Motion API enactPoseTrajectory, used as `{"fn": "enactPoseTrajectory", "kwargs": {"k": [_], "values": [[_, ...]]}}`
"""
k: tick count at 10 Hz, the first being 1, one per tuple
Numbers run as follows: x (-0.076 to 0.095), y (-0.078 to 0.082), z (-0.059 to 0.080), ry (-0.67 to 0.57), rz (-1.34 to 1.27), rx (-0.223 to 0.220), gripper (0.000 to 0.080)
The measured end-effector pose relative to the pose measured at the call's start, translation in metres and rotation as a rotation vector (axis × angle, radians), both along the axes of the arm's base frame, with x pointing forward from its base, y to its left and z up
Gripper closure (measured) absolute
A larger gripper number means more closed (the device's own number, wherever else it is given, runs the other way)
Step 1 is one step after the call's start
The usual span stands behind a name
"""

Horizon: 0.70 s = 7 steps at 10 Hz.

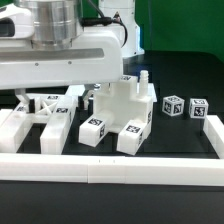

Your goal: Assemble chair

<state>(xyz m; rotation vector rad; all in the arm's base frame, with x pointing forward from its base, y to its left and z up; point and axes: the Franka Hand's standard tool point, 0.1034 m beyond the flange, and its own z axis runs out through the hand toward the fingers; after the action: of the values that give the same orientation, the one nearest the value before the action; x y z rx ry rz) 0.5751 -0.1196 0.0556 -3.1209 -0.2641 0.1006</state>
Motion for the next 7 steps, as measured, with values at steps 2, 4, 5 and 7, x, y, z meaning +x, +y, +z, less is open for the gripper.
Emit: {"fn": "enactPoseTrajectory", "kwargs": {"k": [2,4,5,7], "values": [[0.000,0.000,-0.001,0.003,0.000,0.000,0.0151],[0.000,-0.001,-0.003,0.005,0.000,-0.001,0.0151],[0.000,-0.002,-0.008,0.007,-0.004,-0.006,0.0151],[0.011,-0.003,-0.012,0.003,0.000,-0.012,0.0151]]}}
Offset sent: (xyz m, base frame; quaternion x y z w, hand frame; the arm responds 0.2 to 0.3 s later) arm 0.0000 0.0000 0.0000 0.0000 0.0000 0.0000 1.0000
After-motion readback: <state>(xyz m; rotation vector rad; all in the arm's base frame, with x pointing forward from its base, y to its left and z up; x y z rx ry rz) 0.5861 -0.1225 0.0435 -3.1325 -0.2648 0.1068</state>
